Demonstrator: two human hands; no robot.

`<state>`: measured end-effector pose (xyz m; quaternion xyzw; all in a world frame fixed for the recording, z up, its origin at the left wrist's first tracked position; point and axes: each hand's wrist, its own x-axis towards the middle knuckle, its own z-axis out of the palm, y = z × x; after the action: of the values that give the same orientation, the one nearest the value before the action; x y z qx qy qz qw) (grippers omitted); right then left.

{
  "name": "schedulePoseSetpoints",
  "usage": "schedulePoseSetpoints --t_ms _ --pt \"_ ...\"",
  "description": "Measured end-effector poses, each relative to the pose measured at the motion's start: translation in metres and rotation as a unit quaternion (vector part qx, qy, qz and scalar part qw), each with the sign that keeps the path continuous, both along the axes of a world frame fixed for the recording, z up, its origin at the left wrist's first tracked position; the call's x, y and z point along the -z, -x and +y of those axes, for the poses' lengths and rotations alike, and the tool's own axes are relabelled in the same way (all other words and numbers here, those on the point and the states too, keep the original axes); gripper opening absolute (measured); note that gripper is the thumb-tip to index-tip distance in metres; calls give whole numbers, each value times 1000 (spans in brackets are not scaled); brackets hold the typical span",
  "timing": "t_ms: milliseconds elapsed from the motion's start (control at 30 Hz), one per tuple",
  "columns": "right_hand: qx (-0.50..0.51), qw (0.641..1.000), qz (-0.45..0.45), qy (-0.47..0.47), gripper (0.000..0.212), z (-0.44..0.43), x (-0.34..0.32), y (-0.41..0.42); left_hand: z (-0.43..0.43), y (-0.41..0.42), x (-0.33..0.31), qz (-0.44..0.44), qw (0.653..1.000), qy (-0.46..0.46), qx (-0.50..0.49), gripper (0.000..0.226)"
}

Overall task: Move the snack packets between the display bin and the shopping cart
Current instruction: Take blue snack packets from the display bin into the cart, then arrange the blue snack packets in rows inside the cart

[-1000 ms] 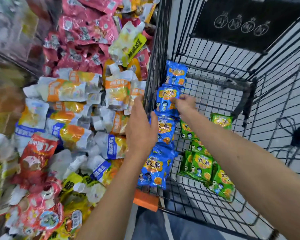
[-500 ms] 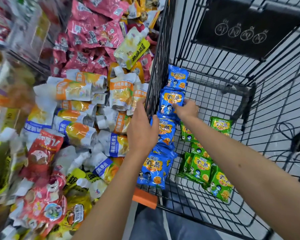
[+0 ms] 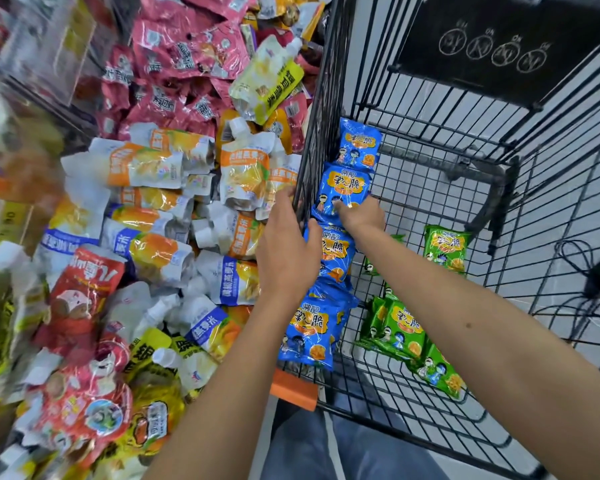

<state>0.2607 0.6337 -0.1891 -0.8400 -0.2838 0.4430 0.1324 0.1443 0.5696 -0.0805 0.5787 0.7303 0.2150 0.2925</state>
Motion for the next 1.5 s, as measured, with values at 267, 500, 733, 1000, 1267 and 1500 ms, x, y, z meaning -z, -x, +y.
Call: schedulePoseSetpoints --t_ms 267,500,733,1000,1267,1500 --pt "94 988 115 -42 45 -5 4 -14 -1 0 1 -4 1000 -19 1 34" --pt "60 993 87 -54 51 -10 1 -19 -1 2 2 -9 1000 -9 5 40" --pt "-44 991 36 -120 55 -43 -52 -25 -25 26 -12 -13 999 45 17 43" --pt "-165 975 64 -134 46 -177 -172 -10 -107 76 -67 -22 986 157 60 45" --pt "-228 963 112 -88 35 -303 -202 1 -249 114 -73 -83 960 265 -13 32" --pt "-306 942 109 -79 32 -328 -210 -20 -312 112 -83 -127 957 211 -155 28"
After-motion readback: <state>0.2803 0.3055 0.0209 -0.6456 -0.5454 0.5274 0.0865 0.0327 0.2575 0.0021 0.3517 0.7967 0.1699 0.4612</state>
